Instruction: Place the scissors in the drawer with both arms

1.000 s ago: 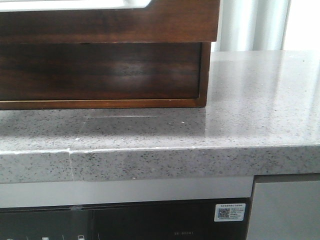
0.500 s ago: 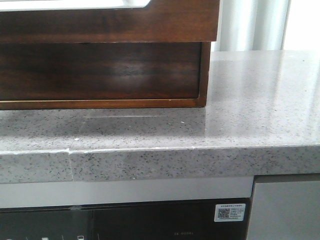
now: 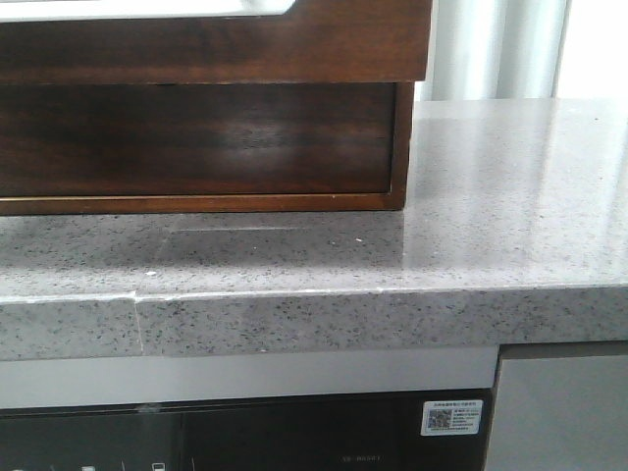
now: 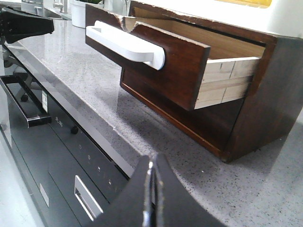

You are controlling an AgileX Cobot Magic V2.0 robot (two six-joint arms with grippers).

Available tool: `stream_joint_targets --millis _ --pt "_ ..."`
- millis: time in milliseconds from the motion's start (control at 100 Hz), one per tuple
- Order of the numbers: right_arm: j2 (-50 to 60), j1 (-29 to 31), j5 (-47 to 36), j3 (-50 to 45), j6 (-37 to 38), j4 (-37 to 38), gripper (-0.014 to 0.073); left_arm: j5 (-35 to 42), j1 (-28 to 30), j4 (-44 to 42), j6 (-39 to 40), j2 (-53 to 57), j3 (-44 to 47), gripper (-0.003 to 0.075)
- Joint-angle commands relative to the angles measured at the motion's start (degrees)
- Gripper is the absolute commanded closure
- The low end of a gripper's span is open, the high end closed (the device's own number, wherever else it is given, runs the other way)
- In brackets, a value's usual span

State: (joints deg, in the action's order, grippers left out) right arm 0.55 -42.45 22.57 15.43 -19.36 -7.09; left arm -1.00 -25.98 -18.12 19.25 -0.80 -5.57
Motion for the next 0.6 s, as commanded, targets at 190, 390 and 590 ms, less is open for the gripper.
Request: stream_joint_targets --millis 190,390,590 --pt "0.64 0.02 -4.5 1.51 0.05 -0.23 0.071 4.37 -0.55 0.56 0.5 -0.74 -1.52 0.0716" --pt "0.64 0.02 -4.5 1.51 0.05 -0.23 0.071 1.73 -0.42 0.56 0.5 -0.74 -1.0 0.0717" --pt "0.64 0.02 -4.5 1.51 0.05 -0.23 0.071 0.2 4.51 12.21 -0.04 -0.74 2.69 0.0717"
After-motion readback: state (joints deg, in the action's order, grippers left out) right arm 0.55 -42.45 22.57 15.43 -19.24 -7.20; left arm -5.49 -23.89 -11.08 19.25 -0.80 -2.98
